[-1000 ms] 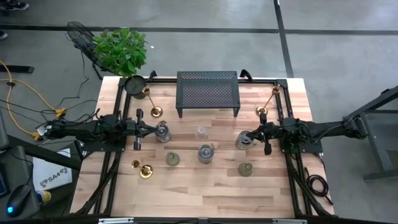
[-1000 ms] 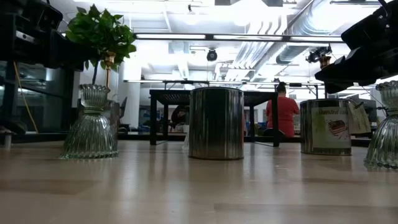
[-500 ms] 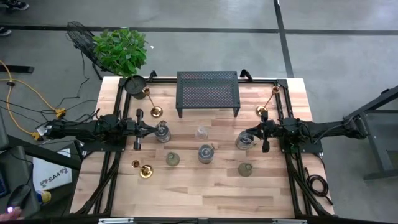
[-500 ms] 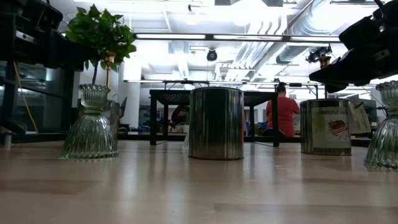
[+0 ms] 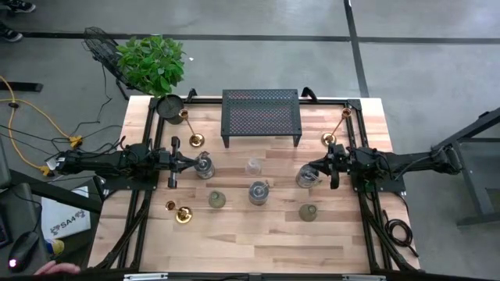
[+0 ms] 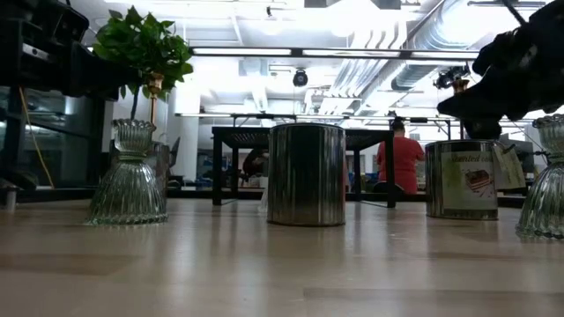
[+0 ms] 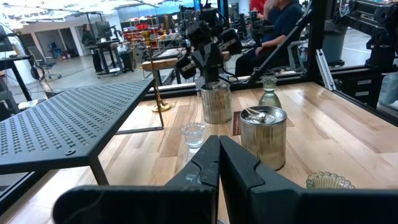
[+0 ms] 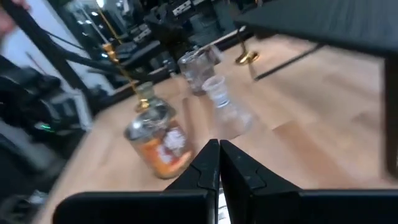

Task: Pick & Place candle stick holders
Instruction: Put the top right gold candle holder on the shelf

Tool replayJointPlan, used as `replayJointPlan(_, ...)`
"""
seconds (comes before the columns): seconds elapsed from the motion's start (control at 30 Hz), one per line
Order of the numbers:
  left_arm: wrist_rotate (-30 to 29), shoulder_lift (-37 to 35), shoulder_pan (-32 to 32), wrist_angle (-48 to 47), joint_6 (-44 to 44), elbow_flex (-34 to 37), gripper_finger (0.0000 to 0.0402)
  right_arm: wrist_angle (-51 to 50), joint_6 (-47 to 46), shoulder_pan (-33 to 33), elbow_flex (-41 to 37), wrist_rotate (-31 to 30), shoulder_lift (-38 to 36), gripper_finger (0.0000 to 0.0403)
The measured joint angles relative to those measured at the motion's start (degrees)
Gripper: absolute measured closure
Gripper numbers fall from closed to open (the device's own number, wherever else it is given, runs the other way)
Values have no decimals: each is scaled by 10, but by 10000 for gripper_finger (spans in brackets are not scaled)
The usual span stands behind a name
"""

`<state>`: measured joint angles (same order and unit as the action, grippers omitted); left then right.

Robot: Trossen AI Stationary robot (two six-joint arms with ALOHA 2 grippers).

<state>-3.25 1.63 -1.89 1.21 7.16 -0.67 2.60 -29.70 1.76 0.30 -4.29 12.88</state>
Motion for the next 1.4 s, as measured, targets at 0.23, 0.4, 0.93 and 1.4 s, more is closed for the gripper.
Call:
replayJointPlan(0.23,0,0,0,0,0,0,402,-1,-118,0,0,128,0,400)
replayJointPlan(0.4,0,0,0,0,0,0,402,4,-192,0,1,196,12,400)
replayJointPlan(0.93,0,0,0,0,0,0,402,-14,-209,2,9,135,76,400)
replayJointPlan(1.4,0,0,0,0,0,0,402,-211,-276,88,122,-10,128,400)
